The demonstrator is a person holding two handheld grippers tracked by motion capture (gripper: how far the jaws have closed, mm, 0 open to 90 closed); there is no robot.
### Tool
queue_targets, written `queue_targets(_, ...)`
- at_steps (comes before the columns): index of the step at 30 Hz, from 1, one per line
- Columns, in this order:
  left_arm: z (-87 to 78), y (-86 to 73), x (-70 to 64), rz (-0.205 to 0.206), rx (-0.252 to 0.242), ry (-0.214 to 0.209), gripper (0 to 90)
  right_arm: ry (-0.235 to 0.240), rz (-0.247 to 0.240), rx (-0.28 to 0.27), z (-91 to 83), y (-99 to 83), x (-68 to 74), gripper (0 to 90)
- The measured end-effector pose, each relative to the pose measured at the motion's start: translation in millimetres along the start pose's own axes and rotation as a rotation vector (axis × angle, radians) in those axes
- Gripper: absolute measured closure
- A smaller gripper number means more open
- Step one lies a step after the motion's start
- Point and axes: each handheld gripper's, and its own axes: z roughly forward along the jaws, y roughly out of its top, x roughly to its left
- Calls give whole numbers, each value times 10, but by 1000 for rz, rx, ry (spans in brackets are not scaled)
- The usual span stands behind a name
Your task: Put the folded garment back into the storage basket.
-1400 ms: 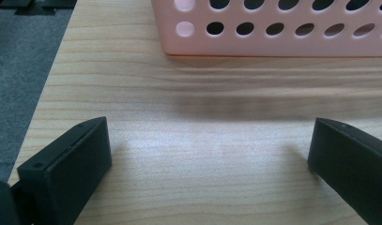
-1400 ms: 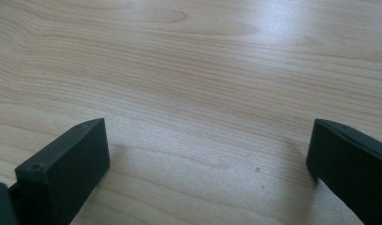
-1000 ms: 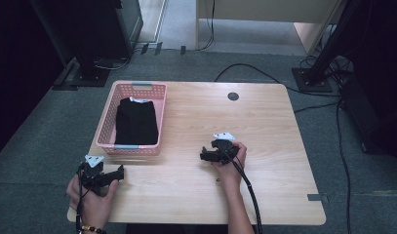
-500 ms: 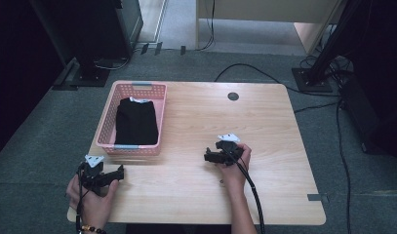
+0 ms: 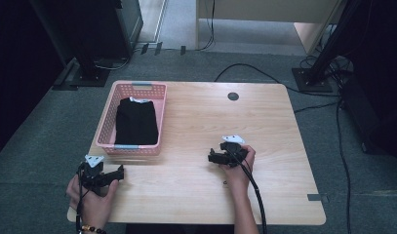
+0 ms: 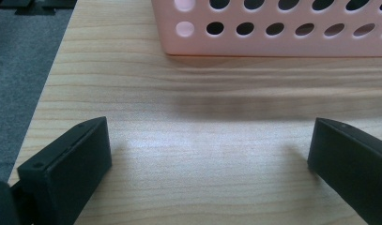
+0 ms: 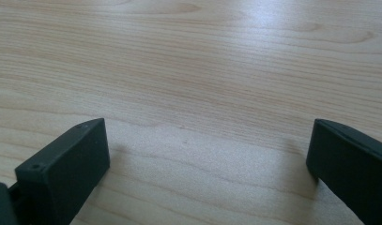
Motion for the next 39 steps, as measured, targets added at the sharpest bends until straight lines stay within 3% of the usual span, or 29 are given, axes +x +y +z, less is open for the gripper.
queue_targets(39,2,1,-13,6,0,-5,0,-46,46,0,-136,-126,-375,0)
